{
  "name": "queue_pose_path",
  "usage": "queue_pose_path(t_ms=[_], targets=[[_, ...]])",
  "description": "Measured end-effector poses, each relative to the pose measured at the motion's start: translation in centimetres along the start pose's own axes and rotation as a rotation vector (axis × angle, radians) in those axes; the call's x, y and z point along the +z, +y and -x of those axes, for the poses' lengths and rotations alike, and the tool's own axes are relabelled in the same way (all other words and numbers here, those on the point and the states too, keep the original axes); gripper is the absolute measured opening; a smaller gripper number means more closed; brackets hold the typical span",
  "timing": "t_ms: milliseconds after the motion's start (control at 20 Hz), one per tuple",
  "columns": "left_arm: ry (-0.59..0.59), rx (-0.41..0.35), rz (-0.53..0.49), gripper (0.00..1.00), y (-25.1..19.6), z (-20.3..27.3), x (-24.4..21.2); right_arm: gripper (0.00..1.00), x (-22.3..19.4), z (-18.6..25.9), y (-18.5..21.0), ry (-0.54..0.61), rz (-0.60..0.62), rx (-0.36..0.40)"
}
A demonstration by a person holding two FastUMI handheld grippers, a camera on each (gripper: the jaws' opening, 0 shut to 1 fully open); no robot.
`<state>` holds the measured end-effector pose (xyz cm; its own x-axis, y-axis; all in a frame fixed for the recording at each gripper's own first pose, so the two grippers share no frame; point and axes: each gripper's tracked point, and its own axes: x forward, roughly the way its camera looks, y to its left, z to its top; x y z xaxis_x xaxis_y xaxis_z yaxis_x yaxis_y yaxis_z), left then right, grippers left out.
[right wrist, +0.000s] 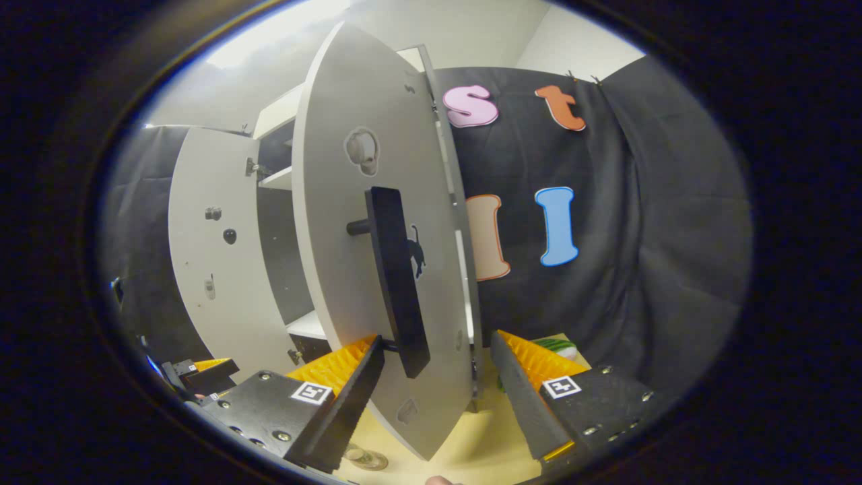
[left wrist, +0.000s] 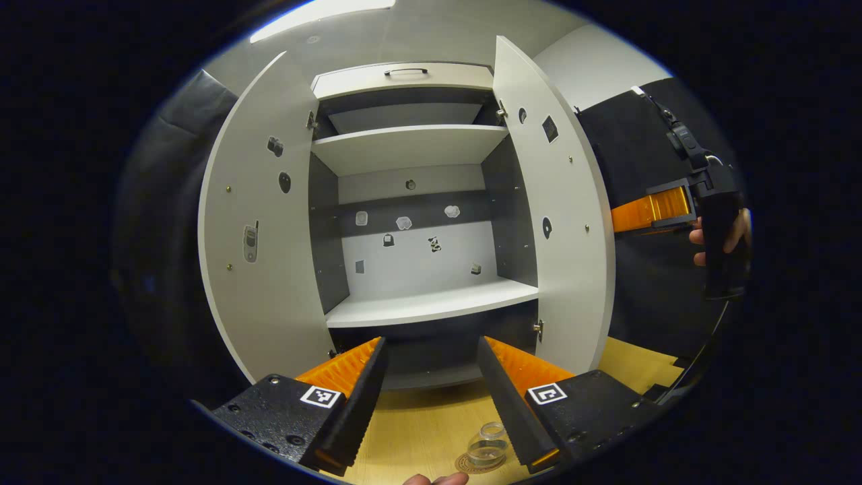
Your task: Grasp the bottle in the cabinet with the left hand and place it on the coaster, then close the right door with the right hand and the left door with the left hand.
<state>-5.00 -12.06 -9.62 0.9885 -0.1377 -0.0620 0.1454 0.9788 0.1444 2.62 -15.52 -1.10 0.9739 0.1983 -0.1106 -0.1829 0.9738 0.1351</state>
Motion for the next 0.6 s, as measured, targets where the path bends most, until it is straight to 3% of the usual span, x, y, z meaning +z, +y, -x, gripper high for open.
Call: queue_pose_path(t_ms=[400,500,600], targets=[[0.020,0.093,0.068,0.89,6.0,0.8,-0.5,1.00,-0.5,-3.2,5.2,-0.012,0.022,0.057],[0.017,0.124,0.079,0.86,7.9,0.9,-0.4,0.94,-0.4,-4.4,6.5,-0.029,0.045,0.061],[0.018,0.148,0.083,0.86,9.4,1.3,-0.3,0.97,-0.5,-5.8,7.7,-0.044,0.068,0.048]])
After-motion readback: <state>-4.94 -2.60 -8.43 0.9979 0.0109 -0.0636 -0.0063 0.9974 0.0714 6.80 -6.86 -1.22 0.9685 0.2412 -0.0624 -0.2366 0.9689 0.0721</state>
